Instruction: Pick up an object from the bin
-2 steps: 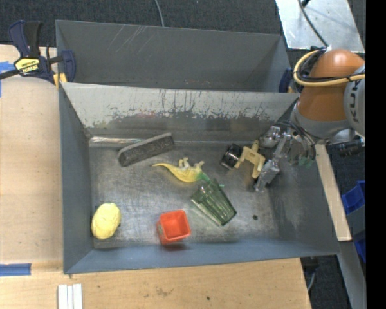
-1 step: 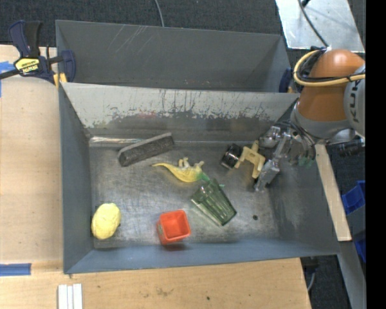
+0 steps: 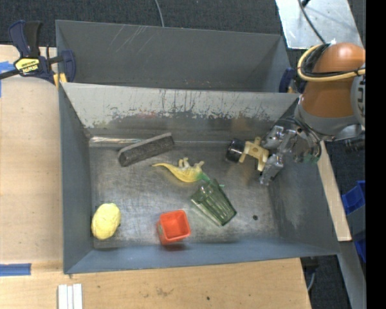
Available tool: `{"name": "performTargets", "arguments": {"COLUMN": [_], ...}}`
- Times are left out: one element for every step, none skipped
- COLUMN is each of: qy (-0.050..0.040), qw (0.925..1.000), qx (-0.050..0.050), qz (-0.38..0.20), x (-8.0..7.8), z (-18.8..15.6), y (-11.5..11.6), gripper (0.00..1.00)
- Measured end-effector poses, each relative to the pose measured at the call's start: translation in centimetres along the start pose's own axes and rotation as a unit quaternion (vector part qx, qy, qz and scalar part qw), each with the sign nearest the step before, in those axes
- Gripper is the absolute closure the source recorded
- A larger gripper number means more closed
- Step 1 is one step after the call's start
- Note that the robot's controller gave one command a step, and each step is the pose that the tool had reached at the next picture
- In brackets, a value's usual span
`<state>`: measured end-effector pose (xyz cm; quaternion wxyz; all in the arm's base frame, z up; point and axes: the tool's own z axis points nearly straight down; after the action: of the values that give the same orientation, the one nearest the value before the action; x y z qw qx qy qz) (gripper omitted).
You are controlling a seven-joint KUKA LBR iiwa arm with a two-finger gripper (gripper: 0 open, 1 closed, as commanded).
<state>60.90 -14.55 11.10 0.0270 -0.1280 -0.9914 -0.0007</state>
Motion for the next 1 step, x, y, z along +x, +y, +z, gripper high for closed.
{"name": "performTargets", "arguments": {"qy": [-0.031], "qw": [0.9993], "qx": [-0.002], "qz": [-0.02], "x": [0.23], "z": [-3.1], "y": [0.13], "gripper": [1.0]}}
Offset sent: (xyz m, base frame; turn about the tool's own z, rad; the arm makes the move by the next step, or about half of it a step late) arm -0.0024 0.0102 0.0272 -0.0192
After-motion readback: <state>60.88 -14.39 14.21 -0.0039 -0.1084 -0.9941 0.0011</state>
